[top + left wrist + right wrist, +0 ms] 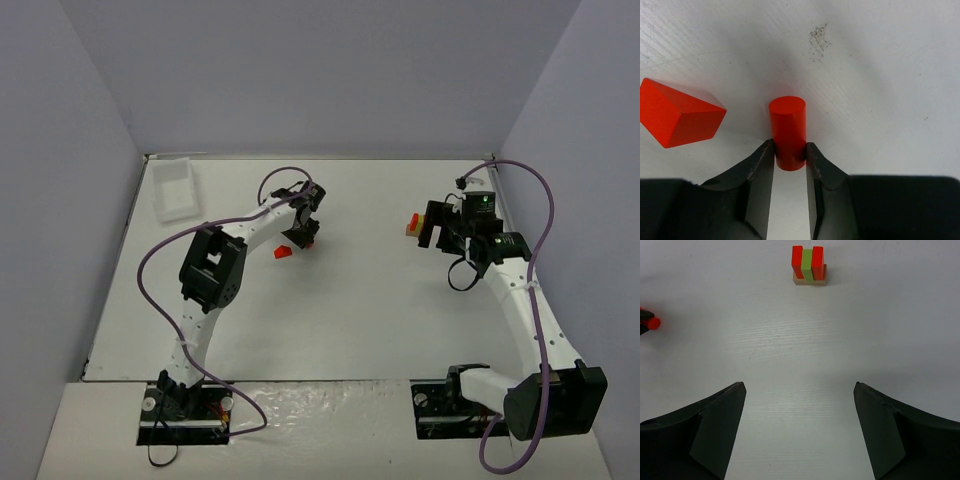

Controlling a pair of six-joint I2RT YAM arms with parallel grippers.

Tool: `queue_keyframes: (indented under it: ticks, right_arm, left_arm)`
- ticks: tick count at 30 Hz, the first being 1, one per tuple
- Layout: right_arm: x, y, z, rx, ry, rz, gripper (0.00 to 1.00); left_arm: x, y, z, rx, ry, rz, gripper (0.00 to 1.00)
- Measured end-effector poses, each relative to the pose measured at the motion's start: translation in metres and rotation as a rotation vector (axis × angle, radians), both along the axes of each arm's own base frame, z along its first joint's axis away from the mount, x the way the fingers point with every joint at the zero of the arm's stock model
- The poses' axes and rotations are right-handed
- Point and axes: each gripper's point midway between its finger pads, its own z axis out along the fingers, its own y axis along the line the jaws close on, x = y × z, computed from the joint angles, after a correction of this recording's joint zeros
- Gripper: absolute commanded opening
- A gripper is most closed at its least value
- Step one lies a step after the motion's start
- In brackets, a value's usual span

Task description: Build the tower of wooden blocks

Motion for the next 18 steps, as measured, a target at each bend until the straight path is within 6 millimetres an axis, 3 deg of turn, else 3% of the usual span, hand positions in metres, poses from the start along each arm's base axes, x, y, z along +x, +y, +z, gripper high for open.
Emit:
queue_keyframes:
  ticks: [5,12,15,18]
  right_arm:
    - [0.0,0.0,0.0,0.001,0.0,0.002,0.87]
    - [0.0,0.013,0.002,0.048,0.004,0.059,0.86]
    - [0.004,0.022,0.008,0.084,0.003,0.094,0.86]
    - [0.011,0.035,0.019,0.139,-0.007,0.134,0.85]
  left_arm:
    - [-0.002,-0.002,0.0,0.008,0.0,-0.03,0.0]
    - [-0.017,-0.01,0.007,0.119,-0.026,-0.283,0.0]
    - [-0.025,-0.017,0.021,0.191,-0.076,-0.478,0.0]
    - [-0.036,-0.022,0.05,0.237,-0.226,-0.669,0.0]
